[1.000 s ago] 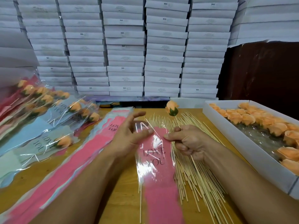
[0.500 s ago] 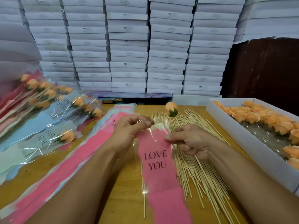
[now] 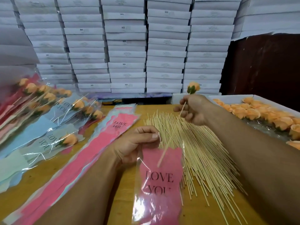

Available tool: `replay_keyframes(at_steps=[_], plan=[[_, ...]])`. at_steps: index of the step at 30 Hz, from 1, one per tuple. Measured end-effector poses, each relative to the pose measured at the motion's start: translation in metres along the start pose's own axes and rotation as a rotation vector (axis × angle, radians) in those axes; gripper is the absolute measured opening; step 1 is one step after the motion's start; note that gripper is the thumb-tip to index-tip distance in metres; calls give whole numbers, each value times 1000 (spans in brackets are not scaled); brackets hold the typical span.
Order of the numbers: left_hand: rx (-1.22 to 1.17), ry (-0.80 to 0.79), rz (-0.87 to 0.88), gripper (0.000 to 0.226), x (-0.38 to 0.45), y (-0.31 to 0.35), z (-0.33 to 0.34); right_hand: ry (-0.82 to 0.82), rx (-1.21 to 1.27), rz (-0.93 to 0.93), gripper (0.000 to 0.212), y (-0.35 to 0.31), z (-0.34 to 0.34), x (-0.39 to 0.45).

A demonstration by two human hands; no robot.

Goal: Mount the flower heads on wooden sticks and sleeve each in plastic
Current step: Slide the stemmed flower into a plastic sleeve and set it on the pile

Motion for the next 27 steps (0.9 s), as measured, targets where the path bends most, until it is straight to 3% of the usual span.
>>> replay_keyframes(at_steps=[3,6,12,21,27], plan=[[-4,-66,-25,31,-3,-2,6,83,-47,-48,19,-25,1,15],[-40,-147,-23,26,-6,1,14,162,-29,-93,24,-45,-6,22],[1,-105,-32,38,-5,-2,12,281,-87,-127,28,-52,-20,23],[-40,-55,-33,39,-3,-3,8,140,-81,-60,23,-23,-2,22],[-58,-50,-31,6,0,-3,8,-13,-76,-8,22,12,20,0]])
Point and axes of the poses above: each hand's wrist, its own x-axis towards the middle knuckle, its own z-axis out of the palm, y = z × x, the point moved 7 cm from there along x, towards the middle knuckle, and after that the axes turned 6 degrees about x, right-handed, at the moved point
